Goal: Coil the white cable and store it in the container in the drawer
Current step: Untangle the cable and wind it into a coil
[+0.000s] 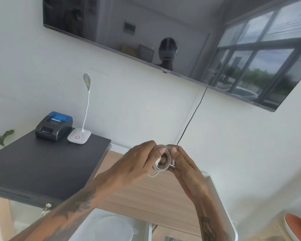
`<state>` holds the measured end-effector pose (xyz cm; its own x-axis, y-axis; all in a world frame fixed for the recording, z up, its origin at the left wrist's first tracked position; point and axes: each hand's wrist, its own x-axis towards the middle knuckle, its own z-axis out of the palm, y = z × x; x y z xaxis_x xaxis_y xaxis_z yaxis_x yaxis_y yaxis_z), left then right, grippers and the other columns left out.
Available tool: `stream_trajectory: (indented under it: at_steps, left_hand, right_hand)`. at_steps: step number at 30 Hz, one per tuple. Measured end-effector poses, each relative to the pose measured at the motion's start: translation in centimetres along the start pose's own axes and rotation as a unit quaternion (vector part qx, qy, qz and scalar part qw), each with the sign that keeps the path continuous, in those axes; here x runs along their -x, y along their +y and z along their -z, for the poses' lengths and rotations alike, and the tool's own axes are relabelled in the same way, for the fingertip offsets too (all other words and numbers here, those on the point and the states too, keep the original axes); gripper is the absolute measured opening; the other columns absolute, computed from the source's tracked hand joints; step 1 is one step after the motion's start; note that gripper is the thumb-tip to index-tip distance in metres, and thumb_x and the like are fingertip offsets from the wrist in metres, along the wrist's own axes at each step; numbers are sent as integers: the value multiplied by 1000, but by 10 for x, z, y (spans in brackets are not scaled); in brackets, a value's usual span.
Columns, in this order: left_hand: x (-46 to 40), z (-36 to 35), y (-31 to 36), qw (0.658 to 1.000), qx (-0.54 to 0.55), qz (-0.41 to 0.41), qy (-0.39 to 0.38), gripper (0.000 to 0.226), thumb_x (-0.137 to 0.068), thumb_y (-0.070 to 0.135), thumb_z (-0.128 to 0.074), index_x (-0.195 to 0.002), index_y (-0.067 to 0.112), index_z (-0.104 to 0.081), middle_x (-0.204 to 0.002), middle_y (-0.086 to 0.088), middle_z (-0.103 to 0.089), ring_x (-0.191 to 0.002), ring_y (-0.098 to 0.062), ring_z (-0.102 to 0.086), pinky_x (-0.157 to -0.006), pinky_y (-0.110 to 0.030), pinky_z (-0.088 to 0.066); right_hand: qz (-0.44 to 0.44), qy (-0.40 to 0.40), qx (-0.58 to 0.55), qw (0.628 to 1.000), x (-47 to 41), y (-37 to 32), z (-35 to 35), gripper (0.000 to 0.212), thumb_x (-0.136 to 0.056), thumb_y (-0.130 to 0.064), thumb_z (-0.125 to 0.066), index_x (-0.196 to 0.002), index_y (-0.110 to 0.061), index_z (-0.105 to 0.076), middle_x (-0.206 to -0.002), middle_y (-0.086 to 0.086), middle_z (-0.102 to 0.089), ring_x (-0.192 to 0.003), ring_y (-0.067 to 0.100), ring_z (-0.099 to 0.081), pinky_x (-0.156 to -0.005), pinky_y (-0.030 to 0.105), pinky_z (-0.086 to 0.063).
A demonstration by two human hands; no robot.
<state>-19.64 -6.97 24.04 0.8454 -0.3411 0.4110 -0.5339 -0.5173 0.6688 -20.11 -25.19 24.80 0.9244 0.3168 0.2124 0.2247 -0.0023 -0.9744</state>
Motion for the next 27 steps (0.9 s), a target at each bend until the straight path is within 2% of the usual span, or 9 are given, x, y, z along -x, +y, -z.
stream_trajectory:
  at_steps: [2, 5, 10, 13, 17, 20, 23, 26, 27]
  left_hand:
    - [0, 2, -3, 999, -25, -27, -13, 39, -102, 57, -29, -79, 29, -42, -72, 10, -53, -69, -10, -51, -61, -22, -39]
    - [3, 1, -9, 996, 63, -30, -48, 46, -100, 65, -29, -80, 28, -48, -68, 12, -55, -66, -11, -51, -63, -31, -42]
    - [2, 20, -19, 948, 316, 15, -46, 17, -95, 31, -48, -79, 25, -52, -59, 8, -32, -52, -11, -27, -46, -17, -25]
    - [-3, 28, -21, 953, 300, 3, -26, 9, -96, 22, -54, -88, 18, -53, -61, 4, -39, -55, -12, -32, -51, -21, -29]
    - [5, 5, -18, 978, 198, -48, 48, 10, -99, 25, -62, -89, 23, -63, -85, 0, -61, -81, -2, -54, -75, -17, -42]
    - [14, -15, -13, 977, 180, -40, 106, 8, -92, 17, -71, -89, 24, -72, -96, 2, -67, -94, -10, -63, -79, -19, -47]
    - [15, -22, -7, 927, 368, 69, 30, 17, -95, 6, -61, -93, 8, -78, -95, -13, -77, -91, -17, -68, -83, -28, -52]
    - [20, -22, -8, 803, 569, 173, -48, 32, -91, 27, -57, -95, 4, -79, -93, -14, -77, -86, -21, -67, -80, -31, -56]
    - [21, -23, -11, 781, 592, 187, -70, 42, -93, 36, -56, -101, 1, -78, -99, -15, -76, -89, -22, -68, -83, -32, -58]
  right_hand:
    - [7, -15, 84, 996, 2, -5, -5, 45, -97, -50, -52, -110, -9, -64, -90, 16, -63, -85, 18, -63, -81, 31, -55]
    - [53, 0, 169, 984, 2, -9, -16, 41, -99, -47, -48, -100, -8, -60, -77, 5, -60, -69, 14, -58, -67, 30, -50]
    - [111, 32, 166, 979, 6, -7, -25, 25, -100, -35, -45, -96, -11, -47, -60, -10, -48, -53, 13, -45, -52, 22, -41]
    - [129, 47, 181, 974, 10, -7, -28, 21, -101, -35, -45, -90, -16, -47, -58, -10, -48, -52, 12, -46, -51, 24, -41]
    - [154, 88, 210, 962, 10, -16, -28, 25, -99, -47, -43, -84, -27, -45, -55, -9, -49, -50, 9, -46, -49, 23, -40]
    - [173, 113, 284, 936, 7, -19, -29, 29, -99, -51, -39, -85, -26, -42, -59, -11, -58, -51, 5, -52, -51, 16, -40]
    - [183, 138, 342, 911, 4, -16, -30, 25, -98, -49, -38, -85, -29, -40, -63, -8, -58, -58, 10, -59, -51, 21, -45]
    - [179, 151, 383, 893, 3, -9, -28, 21, -98, -50, -35, -83, -35, -34, -57, -9, -49, -51, 11, -52, -49, 33, -45]
    - [175, 154, 391, 890, 3, -5, -27, 21, -98, -50, -35, -82, -36, -33, -55, -9, -48, -49, 10, -50, -48, 32, -43]
